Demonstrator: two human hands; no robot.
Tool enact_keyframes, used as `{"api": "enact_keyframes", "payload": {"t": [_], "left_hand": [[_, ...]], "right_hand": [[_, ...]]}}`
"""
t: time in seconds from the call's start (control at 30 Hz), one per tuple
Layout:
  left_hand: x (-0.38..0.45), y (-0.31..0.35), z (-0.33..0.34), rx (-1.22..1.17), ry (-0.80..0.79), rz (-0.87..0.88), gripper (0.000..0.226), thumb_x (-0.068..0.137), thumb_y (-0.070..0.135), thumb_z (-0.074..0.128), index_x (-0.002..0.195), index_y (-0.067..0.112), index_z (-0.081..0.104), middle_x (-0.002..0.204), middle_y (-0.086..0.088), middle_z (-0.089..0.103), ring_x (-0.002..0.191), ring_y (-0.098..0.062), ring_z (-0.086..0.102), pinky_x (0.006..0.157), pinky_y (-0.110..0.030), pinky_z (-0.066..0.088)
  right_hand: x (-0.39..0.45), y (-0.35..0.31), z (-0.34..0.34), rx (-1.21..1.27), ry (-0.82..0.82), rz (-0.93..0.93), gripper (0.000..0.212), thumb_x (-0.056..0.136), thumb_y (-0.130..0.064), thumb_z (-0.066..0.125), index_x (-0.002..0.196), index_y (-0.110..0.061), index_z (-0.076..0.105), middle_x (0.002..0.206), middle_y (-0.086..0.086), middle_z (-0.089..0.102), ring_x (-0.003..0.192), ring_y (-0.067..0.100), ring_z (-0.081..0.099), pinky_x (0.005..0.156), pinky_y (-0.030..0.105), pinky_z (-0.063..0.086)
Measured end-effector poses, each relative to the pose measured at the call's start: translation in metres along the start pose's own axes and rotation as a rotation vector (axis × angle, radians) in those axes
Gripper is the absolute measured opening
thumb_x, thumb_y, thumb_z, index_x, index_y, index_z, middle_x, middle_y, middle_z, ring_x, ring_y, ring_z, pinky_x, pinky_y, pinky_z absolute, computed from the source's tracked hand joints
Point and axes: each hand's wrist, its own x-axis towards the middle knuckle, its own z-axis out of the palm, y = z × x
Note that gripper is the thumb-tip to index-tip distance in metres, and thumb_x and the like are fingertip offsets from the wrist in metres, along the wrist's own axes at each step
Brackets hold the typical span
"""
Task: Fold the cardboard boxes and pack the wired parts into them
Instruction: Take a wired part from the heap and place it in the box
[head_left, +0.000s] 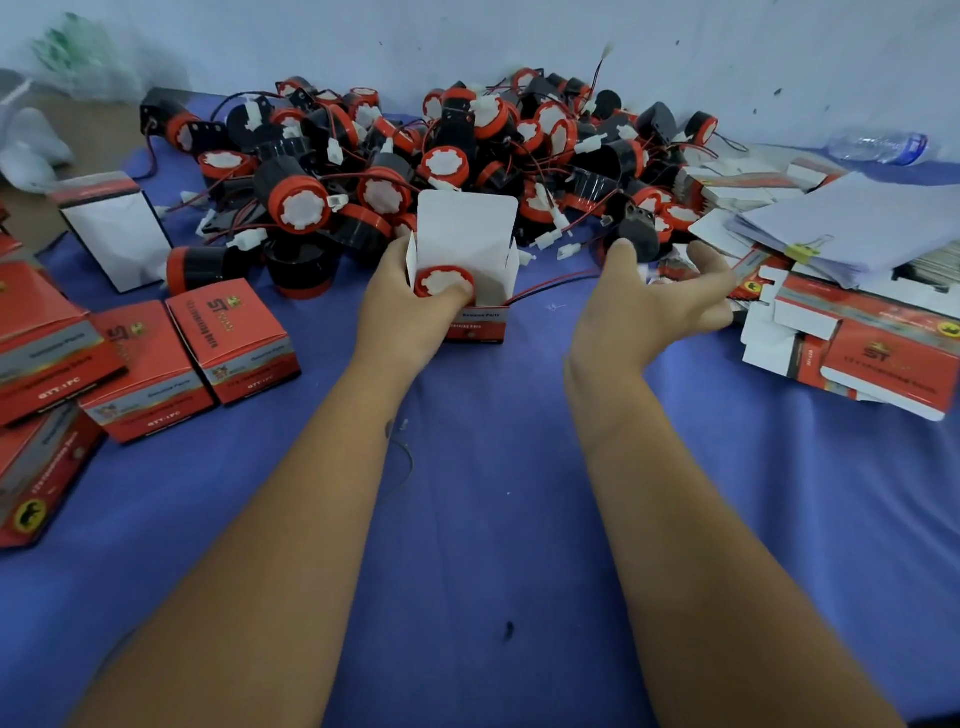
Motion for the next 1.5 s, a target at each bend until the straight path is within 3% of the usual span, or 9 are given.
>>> {"api": "enact_keyframes", "payload": {"t": [0.17, 0.37, 0.57, 0.73, 0.9, 1.1, 1.27, 1.4, 1.5], "left_hand": [[0.002, -0.002, 0.002, -0.02, -0.001, -0.062, 0.036, 0.088, 0.023, 0.066, 0.122, 0.03, 0.055, 0.107, 0.018, 0.062, 0.1, -0.004, 0.059, 0.072, -0.019, 0.045], [0.001, 0.0, -0.002, 0.02, -0.025, 0.003, 0.036, 0.088, 0.019, 0.07, 0.119, 0.03, 0.056, 0.103, 0.017, 0.063, 0.095, -0.001, 0.06, 0.073, -0.017, 0.047], [-0.001, -0.002, -0.001, 0.019, -0.022, 0.005, 0.04, 0.088, 0.024, 0.071, 0.125, 0.025, 0.056, 0.112, 0.011, 0.066, 0.103, -0.009, 0.062, 0.084, -0.026, 0.052], [-0.002, -0.003, 0.0, 0.018, -0.032, 0.01, 0.04, 0.087, 0.024, 0.071, 0.124, 0.025, 0.056, 0.109, 0.013, 0.065, 0.102, -0.008, 0.063, 0.084, -0.028, 0.054], [-0.003, -0.003, 0.001, 0.0, -0.068, 0.005, 0.041, 0.086, 0.024, 0.072, 0.123, 0.026, 0.056, 0.109, 0.014, 0.066, 0.102, -0.005, 0.063, 0.086, -0.028, 0.053], [-0.003, -0.003, 0.003, 0.016, -0.033, 0.005, 0.04, 0.086, 0.027, 0.072, 0.122, 0.027, 0.055, 0.105, 0.016, 0.065, 0.099, -0.002, 0.062, 0.08, -0.021, 0.05], [-0.002, -0.004, 0.004, 0.051, -0.005, 0.01, 0.037, 0.086, 0.029, 0.071, 0.119, 0.027, 0.055, 0.1, 0.018, 0.063, 0.092, 0.002, 0.06, 0.069, -0.015, 0.045], [-0.002, -0.004, 0.004, 0.059, -0.017, 0.008, 0.031, 0.086, 0.028, 0.072, 0.112, 0.028, 0.055, 0.097, 0.019, 0.063, 0.087, 0.005, 0.059, 0.06, -0.005, 0.041], [-0.002, -0.004, 0.003, 0.062, -0.025, 0.006, 0.031, 0.087, 0.028, 0.071, 0.114, 0.027, 0.055, 0.099, 0.017, 0.063, 0.089, 0.003, 0.059, 0.064, -0.012, 0.043]], "right_hand": [[0.004, 0.001, -0.001, 0.013, -0.249, 0.268, 0.007, 0.093, -0.016, 0.056, 0.093, -0.019, 0.049, 0.075, -0.002, 0.05, 0.064, 0.019, 0.044, 0.055, 0.031, 0.041], [-0.001, 0.003, -0.001, -0.125, -0.513, 0.246, 0.034, 0.1, -0.023, 0.049, 0.07, -0.015, 0.036, 0.064, 0.001, 0.033, 0.053, 0.012, 0.024, 0.052, 0.027, 0.024], [-0.014, 0.001, -0.004, -0.243, -0.779, -0.289, 0.02, 0.097, -0.016, 0.055, 0.078, -0.015, 0.053, 0.063, -0.013, 0.045, 0.058, 0.005, 0.038, 0.056, 0.022, 0.034], [-0.016, 0.015, -0.003, -0.717, -0.717, -0.686, 0.017, 0.096, -0.025, 0.057, 0.101, -0.015, 0.069, 0.091, 0.005, 0.055, 0.084, 0.021, 0.052, 0.06, 0.038, 0.046], [-0.012, 0.025, 0.0, -1.067, -0.691, -0.855, 0.023, 0.098, -0.026, 0.05, 0.102, -0.014, 0.069, 0.096, 0.006, 0.052, 0.09, 0.022, 0.048, 0.055, 0.031, 0.032], [-0.011, 0.027, -0.003, -1.11, -0.74, -0.82, 0.037, 0.101, -0.036, 0.04, 0.104, -0.018, 0.072, 0.108, 0.007, 0.045, 0.098, 0.023, 0.037, 0.075, 0.034, 0.038], [-0.01, 0.025, -0.005, -1.067, -0.853, -0.683, 0.037, 0.096, -0.026, 0.038, 0.115, -0.025, 0.07, 0.108, 0.001, 0.037, 0.094, 0.016, 0.022, 0.087, 0.03, 0.033], [-0.012, 0.025, -0.003, -0.884, -0.83, -0.508, 0.03, 0.092, -0.017, 0.051, 0.11, -0.022, 0.075, 0.101, -0.001, 0.04, 0.099, 0.018, 0.035, 0.08, 0.021, 0.032], [-0.015, 0.025, -0.001, -0.717, -0.76, -0.393, 0.027, 0.088, -0.009, 0.058, 0.106, -0.02, 0.075, 0.097, -0.002, 0.045, 0.092, 0.014, 0.048, 0.073, 0.024, 0.043]]}}
